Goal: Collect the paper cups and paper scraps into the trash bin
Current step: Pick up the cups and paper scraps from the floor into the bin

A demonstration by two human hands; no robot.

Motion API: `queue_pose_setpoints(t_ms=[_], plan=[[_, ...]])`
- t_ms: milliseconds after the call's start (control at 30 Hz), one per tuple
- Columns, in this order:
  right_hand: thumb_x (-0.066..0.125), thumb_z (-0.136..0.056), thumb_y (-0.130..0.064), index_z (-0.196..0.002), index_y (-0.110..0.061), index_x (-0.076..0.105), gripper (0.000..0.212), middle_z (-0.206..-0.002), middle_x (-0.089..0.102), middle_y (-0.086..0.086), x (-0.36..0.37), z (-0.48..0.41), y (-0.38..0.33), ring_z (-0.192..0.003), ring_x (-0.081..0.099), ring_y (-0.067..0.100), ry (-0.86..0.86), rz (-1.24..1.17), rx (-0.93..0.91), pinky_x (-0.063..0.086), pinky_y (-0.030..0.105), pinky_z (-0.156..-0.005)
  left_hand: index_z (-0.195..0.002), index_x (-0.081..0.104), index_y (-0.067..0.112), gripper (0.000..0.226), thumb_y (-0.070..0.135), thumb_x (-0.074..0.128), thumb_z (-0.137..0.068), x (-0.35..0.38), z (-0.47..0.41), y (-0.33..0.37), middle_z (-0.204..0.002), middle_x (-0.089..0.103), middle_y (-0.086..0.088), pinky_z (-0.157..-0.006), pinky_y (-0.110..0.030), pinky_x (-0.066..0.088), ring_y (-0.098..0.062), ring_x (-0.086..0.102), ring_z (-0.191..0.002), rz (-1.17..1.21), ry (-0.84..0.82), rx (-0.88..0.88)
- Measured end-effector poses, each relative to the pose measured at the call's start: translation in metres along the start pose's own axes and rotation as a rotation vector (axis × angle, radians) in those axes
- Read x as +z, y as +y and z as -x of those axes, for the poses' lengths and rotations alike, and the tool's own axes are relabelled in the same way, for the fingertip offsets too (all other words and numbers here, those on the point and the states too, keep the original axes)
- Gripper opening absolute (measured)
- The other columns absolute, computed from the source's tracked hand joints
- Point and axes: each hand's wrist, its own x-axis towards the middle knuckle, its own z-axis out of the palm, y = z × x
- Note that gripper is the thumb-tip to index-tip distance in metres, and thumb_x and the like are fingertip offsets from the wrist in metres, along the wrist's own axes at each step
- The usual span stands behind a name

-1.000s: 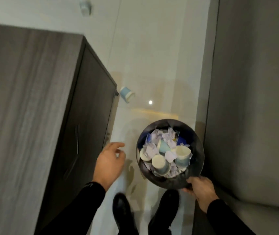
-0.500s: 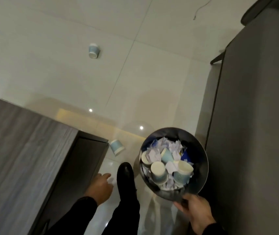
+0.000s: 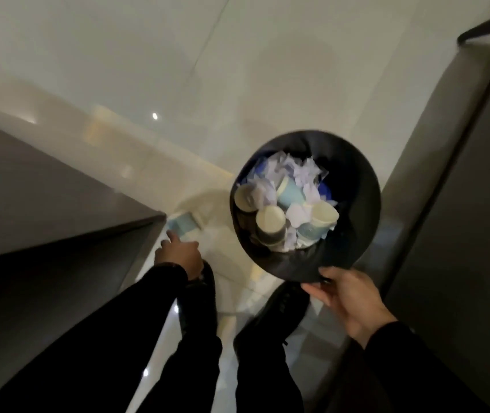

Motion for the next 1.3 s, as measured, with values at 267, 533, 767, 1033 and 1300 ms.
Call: queue_pose_setpoints(t_ms=[267, 533, 767, 1033, 1300], plan=[[0.053, -0.089, -0.001, -0.106, -0.007, 0.056, 0.019, -0.097, 0.068, 0.011, 0.003, -0.008, -0.007, -0.084, 0.069, 0.026, 0.046, 0.13, -0.05, 0.061, 0.032, -0.054, -0.14, 0.019, -0.004, 0.071, 0.02, 0.056, -0.084, 0.006, -0.01, 0.007, -0.152, 0.016, -0.024, -0.098, -0.044, 0.04, -0.039, 0.039, -0.128, 0.195, 0.201, -0.068], [0.039, -0.084, 0.017, -0.123, -0.005, 0.053, 0.047, -0.119, 0.061, 0.019, 0.017, 0.021, -0.04, -0.09, 0.064, 0.038, 0.089, -0.001, 0.041, 0.06, 0.043, -0.055, -0.142, 0.028, 0.016, 0.06, 0.019, 0.052, -0.087, -0.067, 0.128, 0.034, -0.145, 0.04, -0.006, -0.101, -0.041, 0.044, -0.025, 0.05, -0.122, 0.967, 0.731, -0.009], [0.039, -0.083, 0.017, -0.133, -0.011, 0.049, 0.058, -0.127, 0.057, 0.023, 0.027, 0.102, -0.104, -0.083, 0.062, 0.041, 0.082, 0.048, 0.135, 0.057, 0.043, -0.042, -0.115, 0.062, 0.001, 0.047, 0.007, 0.07, -0.069, -0.148, 0.224, 0.085, -0.116, 0.067, -0.017, -0.078, -0.034, 0.055, -0.03, 0.068, -0.1, 0.52, 0.789, 0.494], [0.039, -0.076, 0.02, -0.116, -0.004, 0.059, 0.051, -0.096, 0.067, 0.025, 0.08, 0.141, -0.182, -0.069, 0.064, 0.04, -0.014, 0.152, -0.01, 0.056, 0.039, -0.047, -0.103, 0.068, 0.009, 0.034, 0.014, 0.056, -0.072, -0.235, 0.226, 0.086, -0.12, 0.065, -0.016, -0.079, -0.035, 0.058, -0.031, 0.067, -0.101, 0.423, 0.753, 0.498], [0.041, -0.073, 0.024, -0.12, -0.004, 0.056, 0.056, -0.108, 0.063, 0.025, 0.182, 0.136, -0.28, -0.078, 0.063, 0.039, -0.171, 0.227, -0.079, 0.058, 0.039, -0.053, -0.111, 0.066, 0.009, 0.033, 0.004, 0.064, -0.079, -0.347, 0.168, 0.008, -0.127, 0.059, -0.012, -0.098, -0.029, 0.039, -0.028, 0.057, -0.115, 0.813, 0.938, 0.178]])
